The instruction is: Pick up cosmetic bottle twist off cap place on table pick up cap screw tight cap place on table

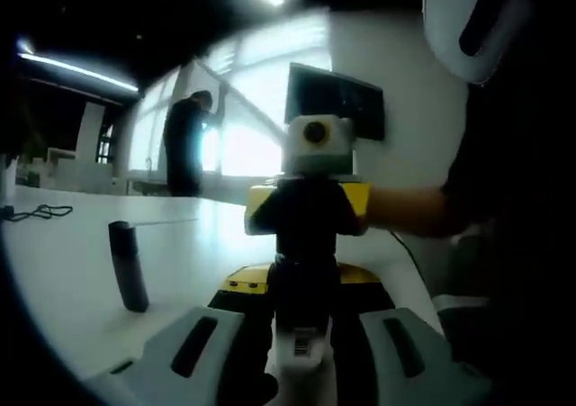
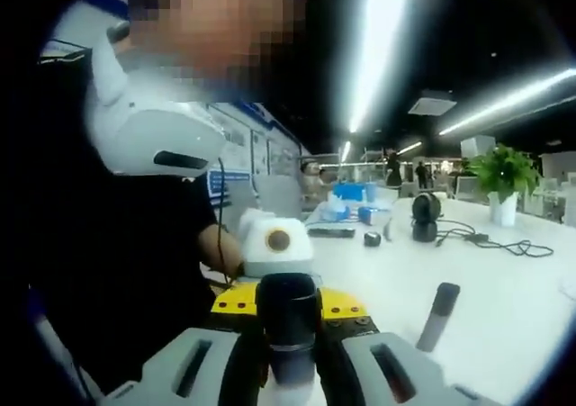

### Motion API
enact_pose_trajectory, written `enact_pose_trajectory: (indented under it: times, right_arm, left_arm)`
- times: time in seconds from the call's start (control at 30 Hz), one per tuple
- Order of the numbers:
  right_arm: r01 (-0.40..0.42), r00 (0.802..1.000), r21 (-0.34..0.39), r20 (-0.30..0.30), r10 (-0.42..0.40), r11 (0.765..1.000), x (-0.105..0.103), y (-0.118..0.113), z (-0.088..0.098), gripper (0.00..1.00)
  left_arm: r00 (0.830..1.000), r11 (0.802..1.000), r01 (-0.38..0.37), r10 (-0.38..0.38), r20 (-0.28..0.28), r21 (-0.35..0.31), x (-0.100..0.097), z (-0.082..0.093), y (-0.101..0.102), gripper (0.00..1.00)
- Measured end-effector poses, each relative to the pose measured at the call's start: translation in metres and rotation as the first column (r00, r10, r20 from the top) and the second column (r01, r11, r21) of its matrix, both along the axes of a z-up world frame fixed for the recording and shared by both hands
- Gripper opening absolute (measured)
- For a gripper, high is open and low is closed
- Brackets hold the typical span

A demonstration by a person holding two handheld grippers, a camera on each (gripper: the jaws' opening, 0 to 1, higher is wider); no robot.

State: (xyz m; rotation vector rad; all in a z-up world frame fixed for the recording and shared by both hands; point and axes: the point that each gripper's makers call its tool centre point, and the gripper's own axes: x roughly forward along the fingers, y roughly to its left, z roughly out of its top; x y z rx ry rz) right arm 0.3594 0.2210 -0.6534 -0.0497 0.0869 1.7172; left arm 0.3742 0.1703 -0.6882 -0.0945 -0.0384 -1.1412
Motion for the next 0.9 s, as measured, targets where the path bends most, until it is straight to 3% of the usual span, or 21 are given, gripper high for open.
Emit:
enact_pose_trajectory:
  times: [0.43, 0.57, 0.7, 0.9]
  right_arm:
    - [0.201, 0.978, -0.003, 0.05, -0.201, 0.98, 0.0032, -0.0015, -0.0001, 0.15]
    - [0.28, 0.958, 0.003, 0.068, -0.279, 0.96, 0.0041, -0.0014, 0.0006, 0.15]
    - [0.345, 0.938, 0.027, 0.023, -0.345, 0.938, 0.0073, -0.0024, 0.0015, 0.15]
    - [0.413, 0.91, 0.049, 0.026, -0.414, 0.909, 0.0073, -0.0041, 0.0023, 0.15]
  left_arm:
    - [1.0, 1.0, -0.011, 0.011, 0.019, 0.012, -0.0004, 0.0, 0.001, 0.14]
    - [1.0, 1.0, -0.012, 0.012, 0.023, 0.014, -0.0004, 0.0001, 0.0012, 0.14]
    - [1.0, 1.0, -0.013, 0.012, 0.024, 0.014, 0.0, 0.0002, 0.0015, 0.14]
    - [1.0, 1.0, -0.012, 0.011, 0.025, 0.016, 0.0002, 0.0002, 0.0015, 0.14]
